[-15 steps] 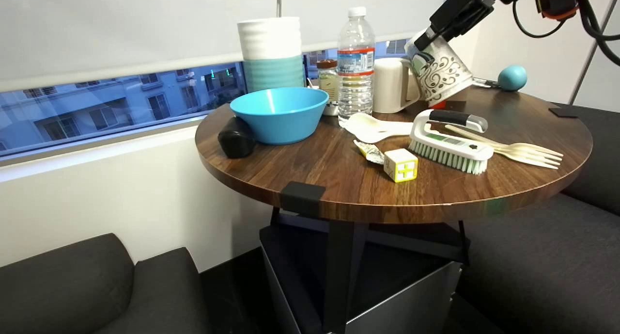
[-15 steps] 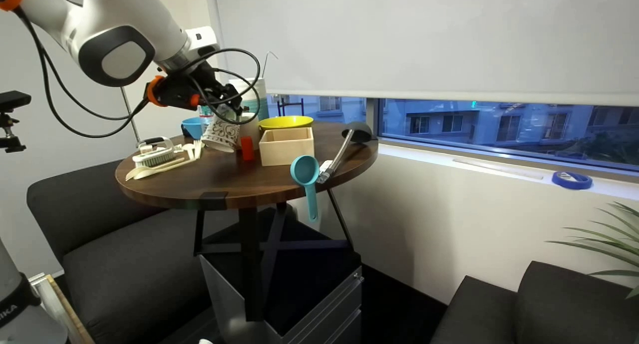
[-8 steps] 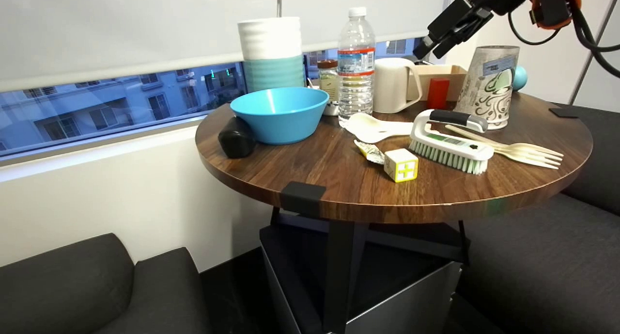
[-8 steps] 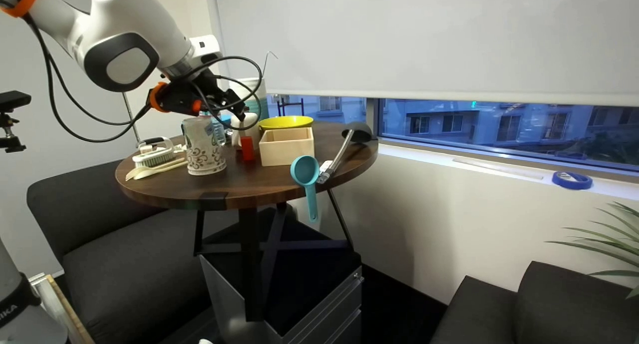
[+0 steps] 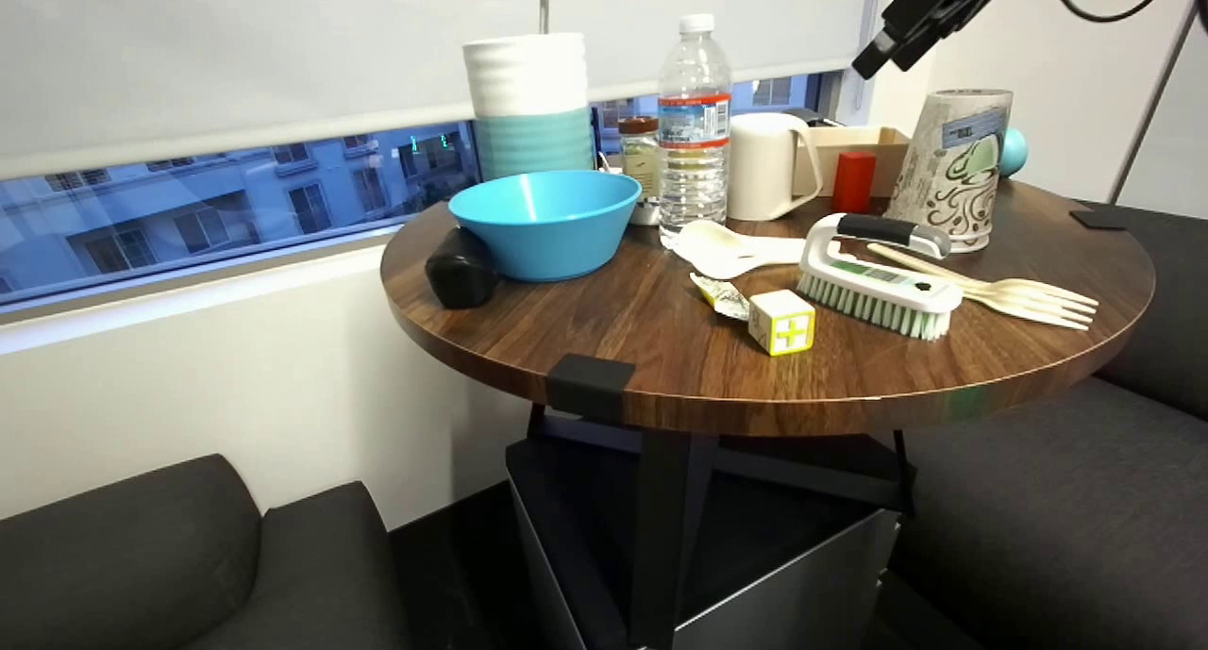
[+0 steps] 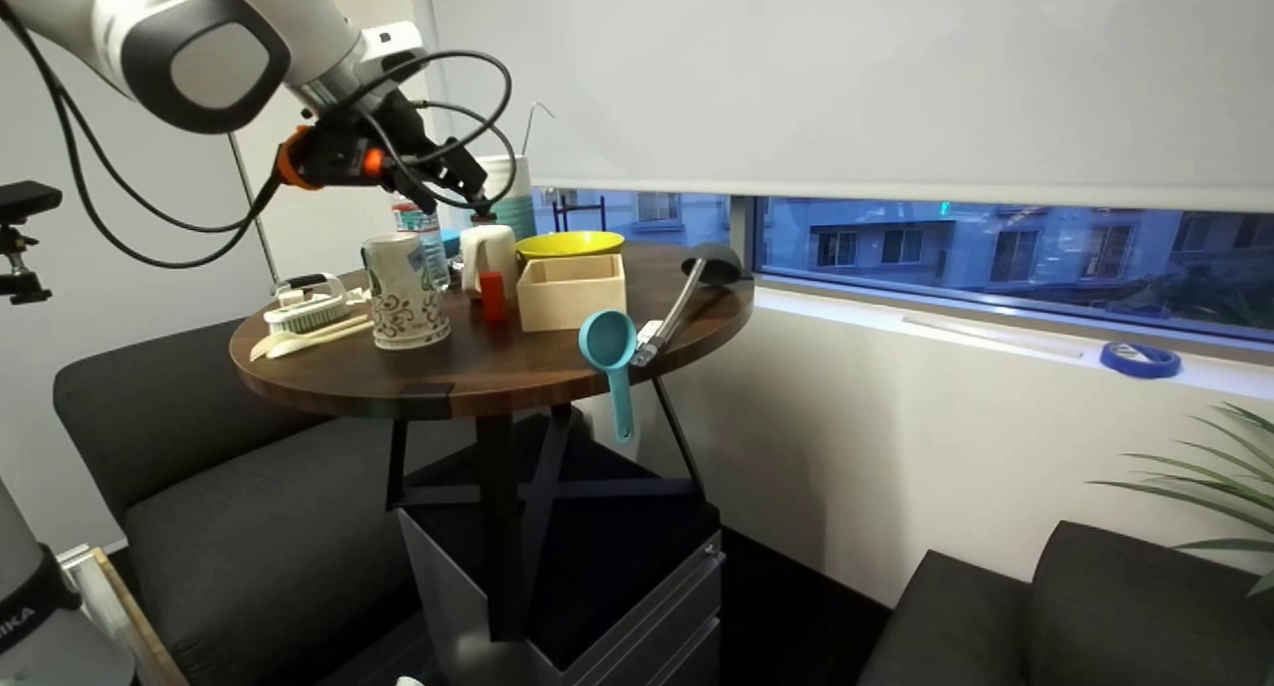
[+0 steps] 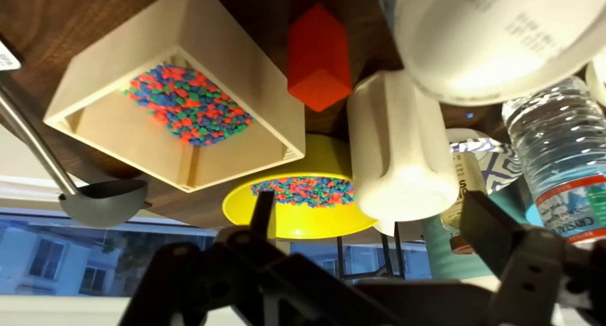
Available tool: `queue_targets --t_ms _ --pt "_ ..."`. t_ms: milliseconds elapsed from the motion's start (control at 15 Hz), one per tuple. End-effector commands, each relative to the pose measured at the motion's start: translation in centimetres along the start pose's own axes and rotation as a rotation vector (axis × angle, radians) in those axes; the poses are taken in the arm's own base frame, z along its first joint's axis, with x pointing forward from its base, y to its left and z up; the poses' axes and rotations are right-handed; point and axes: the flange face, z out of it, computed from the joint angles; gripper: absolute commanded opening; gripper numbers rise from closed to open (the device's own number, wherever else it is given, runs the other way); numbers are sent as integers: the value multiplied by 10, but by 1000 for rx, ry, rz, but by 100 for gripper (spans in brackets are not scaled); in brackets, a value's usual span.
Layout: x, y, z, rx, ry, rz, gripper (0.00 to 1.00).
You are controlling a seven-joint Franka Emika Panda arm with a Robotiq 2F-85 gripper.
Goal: Stack up the cups on the table then put them upside down
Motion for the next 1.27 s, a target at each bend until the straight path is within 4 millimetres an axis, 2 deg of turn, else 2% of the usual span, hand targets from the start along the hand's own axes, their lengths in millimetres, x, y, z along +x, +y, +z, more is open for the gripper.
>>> queue_targets --t_ms 0,267,467,933,1000,1200 --pt "-5 -6 -53 -41 -80 -1 100" --pt "2 -19 -102 -8 -154 -8 100" --pt "6 -28 -125 19 -234 16 100" --pt "13 -51 -137 78 -373 4 100" --pt "4 -42 -135 57 -342 3 100" --pt "7 -48 -136 65 -356 -9 100"
